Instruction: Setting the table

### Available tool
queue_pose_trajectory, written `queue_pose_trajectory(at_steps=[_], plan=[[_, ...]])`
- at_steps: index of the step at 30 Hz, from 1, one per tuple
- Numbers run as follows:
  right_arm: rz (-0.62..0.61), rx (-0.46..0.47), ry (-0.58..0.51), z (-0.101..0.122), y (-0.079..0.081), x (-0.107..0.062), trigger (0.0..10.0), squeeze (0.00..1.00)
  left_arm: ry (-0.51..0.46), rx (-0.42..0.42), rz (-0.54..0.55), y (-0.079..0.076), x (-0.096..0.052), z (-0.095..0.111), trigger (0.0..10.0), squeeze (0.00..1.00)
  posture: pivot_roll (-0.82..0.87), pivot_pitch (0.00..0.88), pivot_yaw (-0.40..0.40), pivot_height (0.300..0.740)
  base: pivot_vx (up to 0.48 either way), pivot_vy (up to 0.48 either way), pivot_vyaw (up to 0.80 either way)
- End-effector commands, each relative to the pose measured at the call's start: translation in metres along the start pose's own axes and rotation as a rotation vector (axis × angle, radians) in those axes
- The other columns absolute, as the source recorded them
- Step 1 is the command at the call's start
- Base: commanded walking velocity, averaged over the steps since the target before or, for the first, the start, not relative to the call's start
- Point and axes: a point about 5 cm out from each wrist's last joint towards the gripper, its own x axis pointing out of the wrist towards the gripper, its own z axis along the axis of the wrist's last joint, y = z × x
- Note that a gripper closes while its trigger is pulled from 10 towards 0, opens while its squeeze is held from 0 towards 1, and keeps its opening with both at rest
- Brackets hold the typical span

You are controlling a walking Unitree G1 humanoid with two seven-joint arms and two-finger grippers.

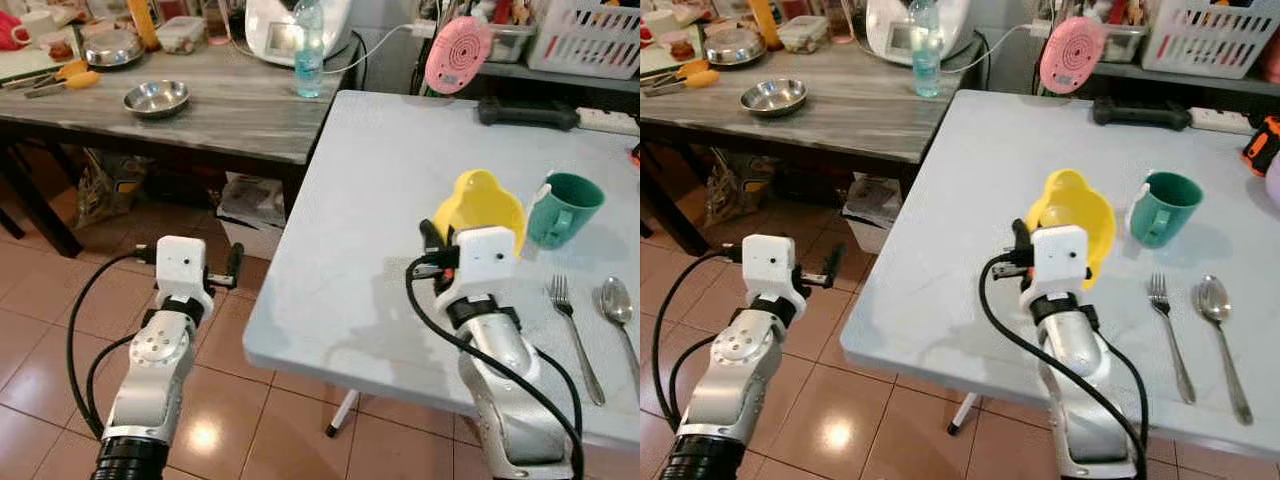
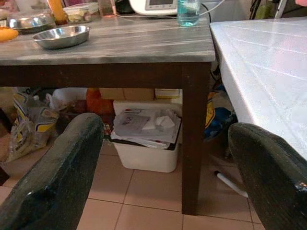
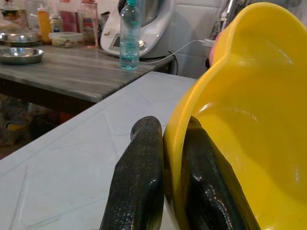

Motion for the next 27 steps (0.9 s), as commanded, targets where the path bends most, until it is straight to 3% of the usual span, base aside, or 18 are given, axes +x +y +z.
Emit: queue_pose_trajectory(at_steps=[1, 27], plan=[[-0.015, -0.006, -0.031, 0.0062, -0.0035, 0.0005, 10.0, 0.00, 0.001, 0.002, -0.020, -0.0033, 0.0009, -0.0006, 10.0, 0.00, -0.01, 0.060, 0.053, 0.740, 0.000, 0.371, 0.00], [-0.069, -0.022, -0.032, 0.0043, -0.0115, -0.0005, 10.0, 0.00, 0.005, 0.015, -0.038, -0.0073, 0.0063, -0.0014, 10.0, 0.00, -0.02, 0.055, 0.062, 0.740, 0.000, 0.374, 0.00]])
